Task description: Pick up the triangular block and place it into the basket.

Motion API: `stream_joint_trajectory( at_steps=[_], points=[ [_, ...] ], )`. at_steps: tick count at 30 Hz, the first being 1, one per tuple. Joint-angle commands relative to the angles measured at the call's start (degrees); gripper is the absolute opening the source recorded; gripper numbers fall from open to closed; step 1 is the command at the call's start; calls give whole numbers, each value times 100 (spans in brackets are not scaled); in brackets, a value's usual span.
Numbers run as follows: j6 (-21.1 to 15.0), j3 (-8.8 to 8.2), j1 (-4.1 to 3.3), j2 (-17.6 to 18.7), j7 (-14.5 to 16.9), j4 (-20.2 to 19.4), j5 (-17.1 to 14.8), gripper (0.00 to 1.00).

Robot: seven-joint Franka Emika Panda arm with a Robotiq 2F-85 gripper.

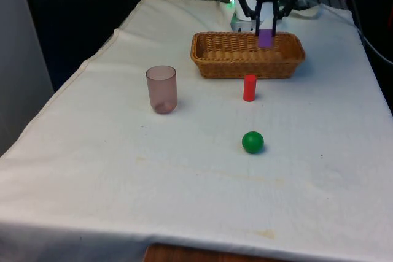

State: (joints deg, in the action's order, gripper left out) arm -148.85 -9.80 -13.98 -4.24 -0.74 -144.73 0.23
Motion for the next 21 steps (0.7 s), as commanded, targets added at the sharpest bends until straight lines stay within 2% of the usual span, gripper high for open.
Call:
stream_joint_trajectory(
  at_steps=[1,4,5,11,12,13,19,21],
  points=[
    [-103,-17,11,-74,46,-115,17,33],
    [-120,-52,6,-103,97,-206,0,33],
    [-246,-63,17,-172,109,-332,29,33],
    [-493,-103,34,-321,195,-676,46,33],
    [-430,-103,17,-286,206,-630,0,33],
    [-533,-115,40,-344,212,-728,46,33],
    [-842,-195,52,-504,355,-1146,52,33],
    [-791,-201,23,-464,372,-1112,0,33]
  ],
)
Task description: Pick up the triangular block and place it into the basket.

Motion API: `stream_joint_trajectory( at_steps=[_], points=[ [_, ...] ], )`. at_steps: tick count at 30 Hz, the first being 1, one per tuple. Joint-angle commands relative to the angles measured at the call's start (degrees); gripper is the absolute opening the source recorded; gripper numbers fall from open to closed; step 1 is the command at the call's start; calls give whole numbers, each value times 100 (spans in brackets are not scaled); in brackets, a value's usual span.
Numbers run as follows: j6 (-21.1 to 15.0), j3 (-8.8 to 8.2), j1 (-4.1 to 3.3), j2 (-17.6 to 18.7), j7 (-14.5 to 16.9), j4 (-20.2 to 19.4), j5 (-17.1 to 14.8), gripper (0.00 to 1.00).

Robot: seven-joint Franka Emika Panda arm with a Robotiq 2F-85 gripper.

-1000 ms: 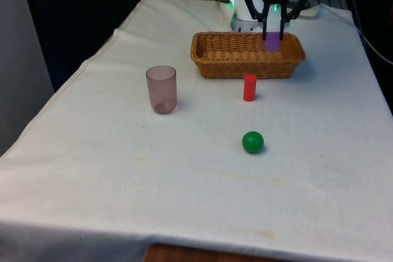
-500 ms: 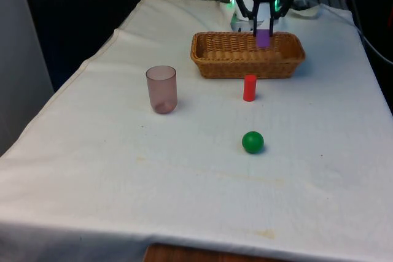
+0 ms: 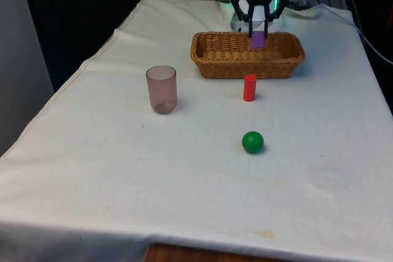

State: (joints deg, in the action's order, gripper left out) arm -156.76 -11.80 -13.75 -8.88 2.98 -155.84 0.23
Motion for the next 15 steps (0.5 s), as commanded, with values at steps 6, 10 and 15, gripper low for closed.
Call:
stream_joint_trajectory(
  at_steps=[6,10,15],
  points=[
    [-355,-86,29,-166,138,-407,46,33],
    [-441,-138,0,-172,223,-544,0,33],
    [-882,-264,23,-218,407,-928,17,33]
  ],
)
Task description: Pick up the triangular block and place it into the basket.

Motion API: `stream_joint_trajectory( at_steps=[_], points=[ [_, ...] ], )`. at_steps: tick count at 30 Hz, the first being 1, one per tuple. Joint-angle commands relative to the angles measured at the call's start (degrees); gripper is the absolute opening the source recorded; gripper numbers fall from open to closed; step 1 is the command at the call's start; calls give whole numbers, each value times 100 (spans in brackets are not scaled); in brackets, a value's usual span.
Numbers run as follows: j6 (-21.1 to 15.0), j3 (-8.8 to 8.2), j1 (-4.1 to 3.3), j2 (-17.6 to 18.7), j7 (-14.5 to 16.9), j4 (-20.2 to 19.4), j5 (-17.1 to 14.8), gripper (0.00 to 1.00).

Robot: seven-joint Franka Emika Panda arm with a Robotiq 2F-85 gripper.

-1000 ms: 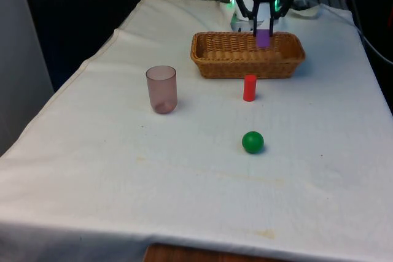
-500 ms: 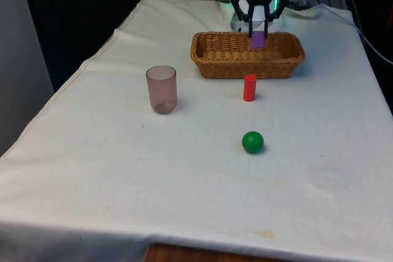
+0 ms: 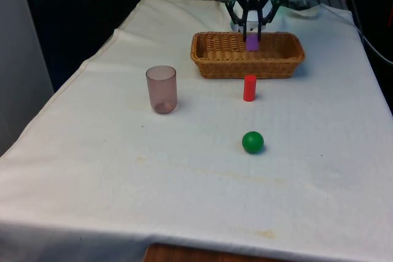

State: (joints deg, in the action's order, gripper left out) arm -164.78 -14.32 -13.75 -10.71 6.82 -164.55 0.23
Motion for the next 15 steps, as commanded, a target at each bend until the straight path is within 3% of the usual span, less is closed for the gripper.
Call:
stream_joint_trajectory(
  at_steps=[1,3,12,13,15],
  points=[
    [-143,-29,23,-29,52,-109,17,33],
    [-109,-40,0,0,57,-109,0,33],
    [-825,-258,-40,166,367,-619,-52,33],
    [-739,-229,0,183,327,-584,0,33],
    [-945,-286,-52,241,401,-670,-63,33]
  ],
)
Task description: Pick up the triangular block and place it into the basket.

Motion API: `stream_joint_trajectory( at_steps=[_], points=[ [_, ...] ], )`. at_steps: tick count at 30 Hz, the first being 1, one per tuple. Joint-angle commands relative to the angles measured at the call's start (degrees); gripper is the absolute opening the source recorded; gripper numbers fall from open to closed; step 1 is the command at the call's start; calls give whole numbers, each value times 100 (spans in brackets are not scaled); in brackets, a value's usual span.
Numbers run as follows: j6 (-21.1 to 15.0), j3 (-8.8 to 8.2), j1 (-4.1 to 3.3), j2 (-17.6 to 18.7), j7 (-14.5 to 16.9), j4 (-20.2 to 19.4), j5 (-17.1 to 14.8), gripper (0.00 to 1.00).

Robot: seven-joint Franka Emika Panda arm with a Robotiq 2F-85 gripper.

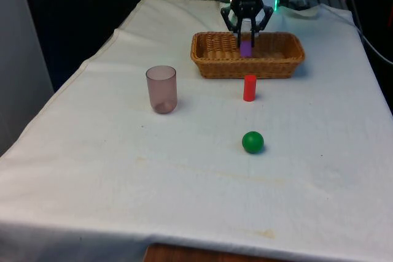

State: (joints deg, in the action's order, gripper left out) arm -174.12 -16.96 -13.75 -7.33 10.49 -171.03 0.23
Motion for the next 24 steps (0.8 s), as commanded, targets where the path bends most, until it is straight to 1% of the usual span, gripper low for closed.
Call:
stream_joint_trajectory(
  at_steps=[1,5,6,7,9,10,14,15,16,17,20,21,23,24],
  points=[
    [-132,-46,-63,0,57,-63,-69,33],
    [-355,-57,-63,212,74,-115,-74,33],
    [-246,-23,0,258,17,-34,0,33],
    [-407,-57,-63,269,69,-126,-74,33],
    [-527,-52,-57,378,57,-143,-74,33],
    [-642,-34,-52,481,34,-155,-69,33],
    [-773,0,-17,625,-34,-143,-29,33],
    [-842,-40,0,831,0,-57,0,34],
    [-773,0,-17,625,-40,-143,-29,34],
    [-768,-6,-17,613,-46,-149,-29,37],
    [-751,-17,-23,573,-52,-166,-29,49],
    [-733,-23,-23,539,-52,-178,-29,58],
    [-722,-29,-23,516,-52,-183,-29,67],
    [-802,-40,0,636,-29,-138,0,74]
  ],
)
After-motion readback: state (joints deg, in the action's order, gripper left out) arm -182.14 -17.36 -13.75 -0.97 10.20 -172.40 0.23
